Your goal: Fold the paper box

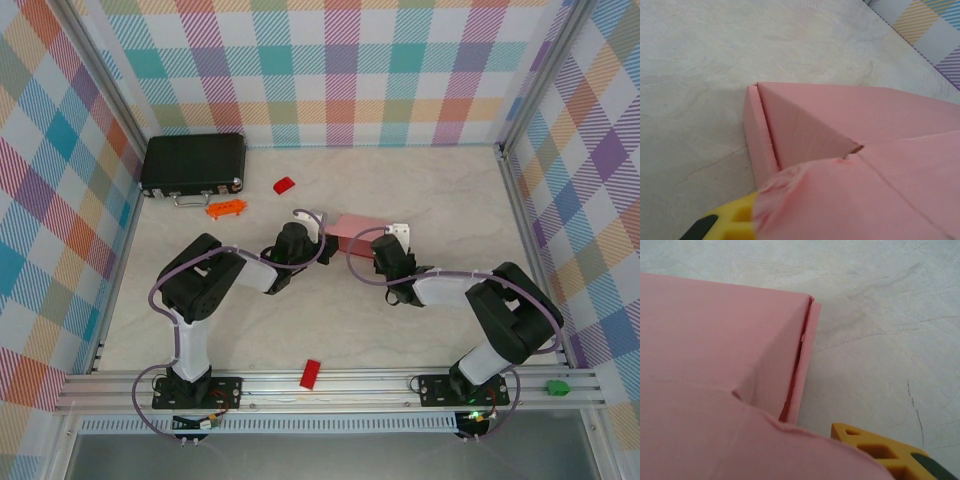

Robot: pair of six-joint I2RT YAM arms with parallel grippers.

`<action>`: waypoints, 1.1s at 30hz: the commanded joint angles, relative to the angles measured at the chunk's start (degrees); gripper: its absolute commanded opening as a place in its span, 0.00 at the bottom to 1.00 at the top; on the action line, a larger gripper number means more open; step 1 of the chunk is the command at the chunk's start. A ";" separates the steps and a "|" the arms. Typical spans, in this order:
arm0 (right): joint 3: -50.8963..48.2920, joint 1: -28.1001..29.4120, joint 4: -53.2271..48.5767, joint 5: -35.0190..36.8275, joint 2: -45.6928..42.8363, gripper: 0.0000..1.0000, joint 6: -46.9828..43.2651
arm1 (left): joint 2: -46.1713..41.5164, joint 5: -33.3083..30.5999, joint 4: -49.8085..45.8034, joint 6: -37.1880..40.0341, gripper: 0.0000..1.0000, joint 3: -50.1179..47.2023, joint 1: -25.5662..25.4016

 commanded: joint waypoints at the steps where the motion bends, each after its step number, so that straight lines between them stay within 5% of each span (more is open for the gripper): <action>1: -0.65 0.53 -0.79 0.97 -2.04 0.37 0.11 | -1.62 -0.53 -1.38 1.26 0.22 -1.14 -0.67; 33: -3.65 0.63 -3.11 -2.03 -6.96 0.47 -1.60 | -7.92 -2.13 -1.93 3.68 0.40 -6.42 -0.66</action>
